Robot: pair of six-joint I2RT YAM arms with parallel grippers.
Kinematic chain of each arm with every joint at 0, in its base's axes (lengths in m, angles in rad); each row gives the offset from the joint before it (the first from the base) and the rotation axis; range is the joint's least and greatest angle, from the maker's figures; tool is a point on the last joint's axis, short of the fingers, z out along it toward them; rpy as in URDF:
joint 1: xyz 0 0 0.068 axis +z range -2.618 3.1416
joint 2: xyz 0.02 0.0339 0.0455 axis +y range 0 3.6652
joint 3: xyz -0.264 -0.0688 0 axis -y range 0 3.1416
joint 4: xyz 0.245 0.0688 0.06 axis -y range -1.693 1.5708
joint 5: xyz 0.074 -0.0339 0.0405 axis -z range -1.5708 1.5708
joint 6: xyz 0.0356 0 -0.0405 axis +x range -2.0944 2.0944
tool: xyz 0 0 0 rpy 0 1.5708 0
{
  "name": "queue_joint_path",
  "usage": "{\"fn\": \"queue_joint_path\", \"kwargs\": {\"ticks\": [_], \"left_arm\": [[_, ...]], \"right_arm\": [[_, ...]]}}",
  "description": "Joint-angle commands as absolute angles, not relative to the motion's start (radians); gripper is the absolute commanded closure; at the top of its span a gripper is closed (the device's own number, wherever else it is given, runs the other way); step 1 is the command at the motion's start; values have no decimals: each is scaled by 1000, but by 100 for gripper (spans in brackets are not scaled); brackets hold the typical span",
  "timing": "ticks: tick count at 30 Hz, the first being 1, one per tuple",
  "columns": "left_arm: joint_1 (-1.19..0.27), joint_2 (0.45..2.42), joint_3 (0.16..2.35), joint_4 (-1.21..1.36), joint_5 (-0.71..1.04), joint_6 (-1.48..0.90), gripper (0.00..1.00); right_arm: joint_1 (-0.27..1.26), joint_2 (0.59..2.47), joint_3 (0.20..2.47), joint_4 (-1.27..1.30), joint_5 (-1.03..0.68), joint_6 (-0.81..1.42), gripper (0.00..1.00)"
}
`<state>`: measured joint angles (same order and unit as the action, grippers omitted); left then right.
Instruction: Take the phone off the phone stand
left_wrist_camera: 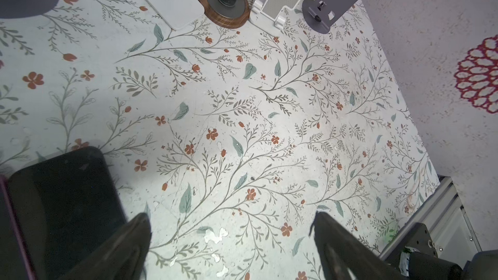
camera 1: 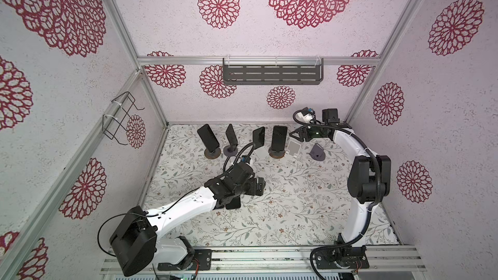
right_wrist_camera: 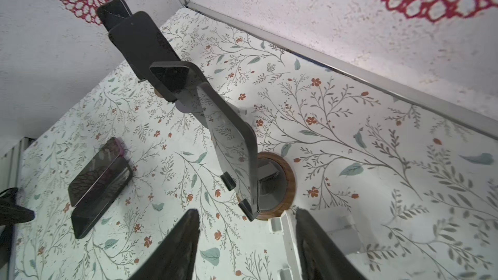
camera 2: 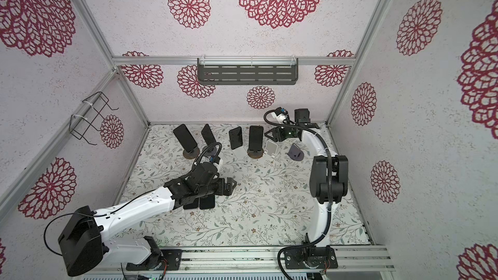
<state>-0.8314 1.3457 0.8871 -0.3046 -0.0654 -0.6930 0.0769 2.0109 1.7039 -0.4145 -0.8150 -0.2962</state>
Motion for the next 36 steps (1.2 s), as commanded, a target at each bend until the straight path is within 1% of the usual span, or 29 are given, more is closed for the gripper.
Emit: {"fn": "queue_joint_path", "kwargs": {"ticks": [1,9,13,17,20,26,34,36], "left_arm": [[-836,1328,898,-282,-75,-700,3],[-836,1350,908,-291,-72,-692,3],[-837,1355,911,-293,-73,-690,3],[-837,1348,914,-302,-86,-683,3],[-837,1351,919,-305,-94,-672,3],[-839,1359,922,-310,-93,-675,3],[-837,1359,933,-324,-106,-664,3],[-836,1359,933,-325,-113,-660,3]], "right_arm": [[84,2013,1722,-350,-945,-307,39],[84,2056,1700,-179,-1011,-197,46],[84,2081,1681,-49,-1040,-98,48],[96,2098,1696,-42,-1050,-90,48],[106,2121,1730,-97,-1049,-117,49],[112,2131,1723,-78,-1049,-114,53],[112,2163,1720,18,-1066,-42,64],[112,2164,1718,38,-1066,-27,70]]}}
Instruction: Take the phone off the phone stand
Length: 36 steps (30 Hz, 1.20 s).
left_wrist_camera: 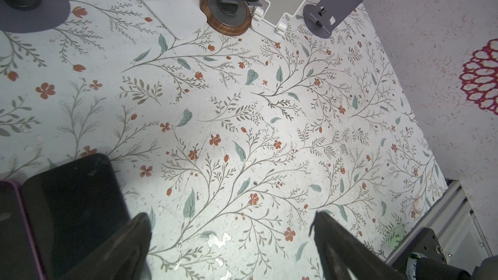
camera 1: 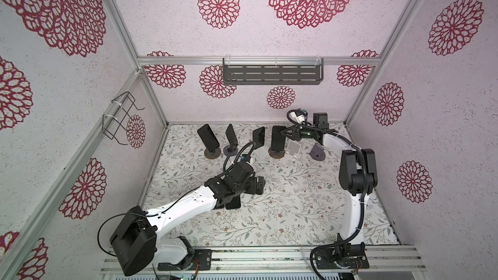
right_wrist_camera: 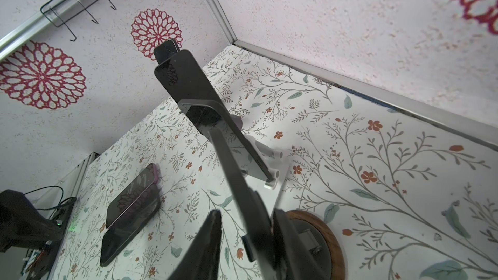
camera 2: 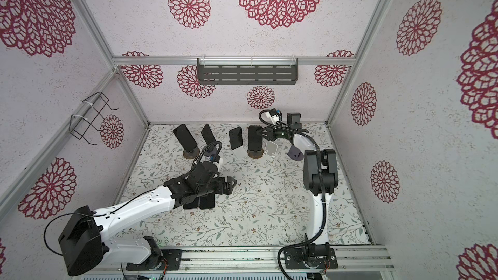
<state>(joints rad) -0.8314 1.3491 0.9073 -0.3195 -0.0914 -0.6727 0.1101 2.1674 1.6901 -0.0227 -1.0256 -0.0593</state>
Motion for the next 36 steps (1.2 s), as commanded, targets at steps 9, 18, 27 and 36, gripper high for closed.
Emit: {"fn": "queue_joint_path", "kwargs": {"ticks": [9,18,27,36], "left_arm": [[-837,1374,945,-339,-119,-655,2],[-837,1375,951,-338,-118,-652,3],[-828,1346,948,-321,-99,-613,3],[-717,1268,943,-359,-32,-589,2]], "right_arm": [[110,2170,1726,52,-1053,-17,87],[110,2094,1701,16,-1042,-40,90],[110,1964,1624,-30,-1033,-42,91],[112,1838,1558,-169,-957,-41,91]]}}
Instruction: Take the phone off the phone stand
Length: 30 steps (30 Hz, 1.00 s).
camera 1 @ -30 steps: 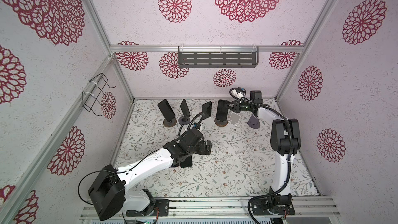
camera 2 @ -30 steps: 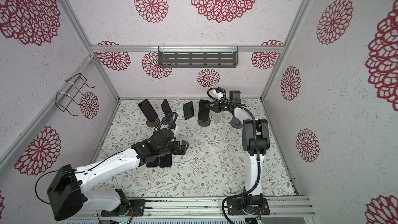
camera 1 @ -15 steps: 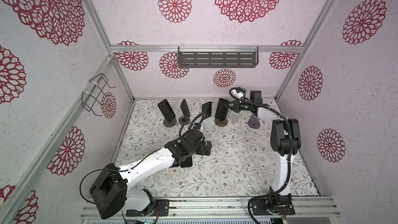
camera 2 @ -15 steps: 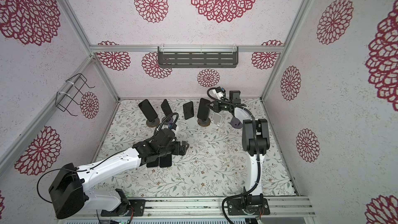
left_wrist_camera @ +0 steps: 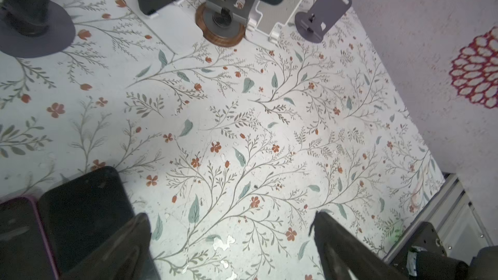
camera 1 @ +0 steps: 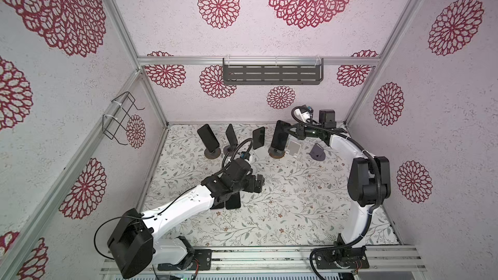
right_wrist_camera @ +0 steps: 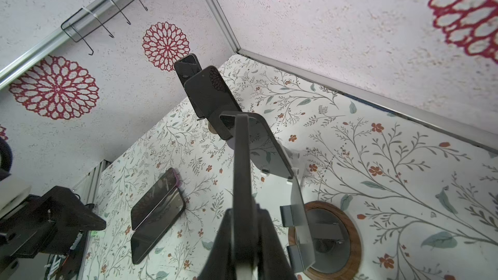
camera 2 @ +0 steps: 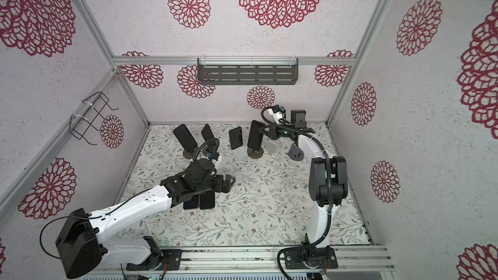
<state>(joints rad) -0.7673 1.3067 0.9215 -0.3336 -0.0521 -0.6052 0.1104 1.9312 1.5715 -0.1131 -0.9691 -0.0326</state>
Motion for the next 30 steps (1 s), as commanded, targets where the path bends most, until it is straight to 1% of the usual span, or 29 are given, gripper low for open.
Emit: {"fn": "queue_joint_path", "kwargs": {"ticks": [1,4,6,11,15,19,22,24,28,30], "left_arm": [[-694,1256,940,-364,-12,-580,2],[-639,1220,924,-346,60,-539,0],[-614,1203,913,-316,132,-498,2],[-596,1200,912,-244,228,-371,1],[-583,1233,906,-127,366,-334,2],[-572,1313,952,-100,511,-311,4],[-568,1374,978,-69,607,-328,4],[-565,1410,993,-59,635,-338,4],[-559,1462,991,8,730,-371,4],[-558,1485,988,50,780,-393,6]], "right_arm": [[112,1815,1529,-177,-946,-35,91],[113,1728,1429,-206,-927,1,91],[117,1655,1336,-179,-930,39,91],[122,1511,1154,-157,-969,153,91],[134,1407,1012,-79,-1020,239,91],[168,1316,913,-78,-1029,241,91],[191,1265,844,-24,-1061,272,91],[200,1246,808,18,-1098,288,91],[208,1230,780,61,-1146,297,90],[211,1232,779,84,-1170,301,90]]}}
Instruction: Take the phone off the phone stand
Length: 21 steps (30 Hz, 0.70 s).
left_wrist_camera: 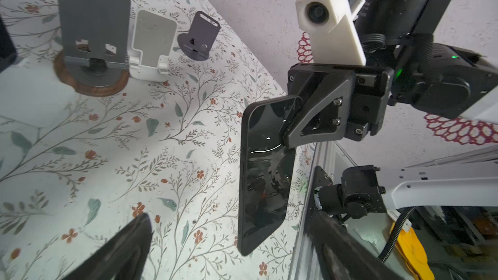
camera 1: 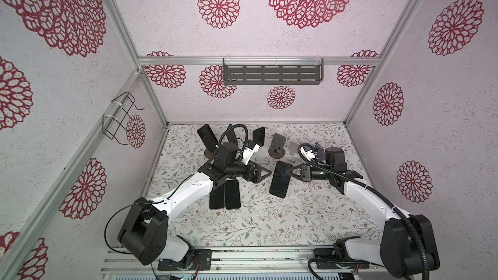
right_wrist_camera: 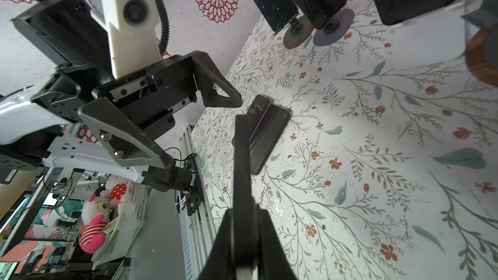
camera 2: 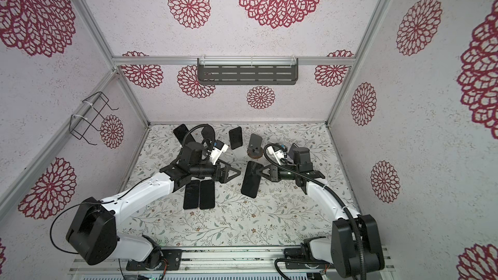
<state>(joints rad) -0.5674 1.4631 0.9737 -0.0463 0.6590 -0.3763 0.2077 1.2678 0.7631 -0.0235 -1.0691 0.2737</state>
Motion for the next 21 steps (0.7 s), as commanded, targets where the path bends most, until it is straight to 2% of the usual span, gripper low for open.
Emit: {"fn": "queue_joint_path", "kwargs": {"ticks": [1,5,14,19,21], "left_arm": [[-560,1497,986,71,801,-406,7],[-560,1525,969,152,864,-453,13],[-562,1542,921,249,857,-528,30],[-562,1533,904,269,852,-541,47],[-561,1531,900,270,852,-541,57]], "right_arm": [[214,1234,779,92,-1178,301,90],[219,1264,784,151,-1215,313,90],[296,1370,806,374,-1258,411,90],[304,1421,816,464,-1258,466,90],[308,1441,818,517,-1267,501,89]]}}
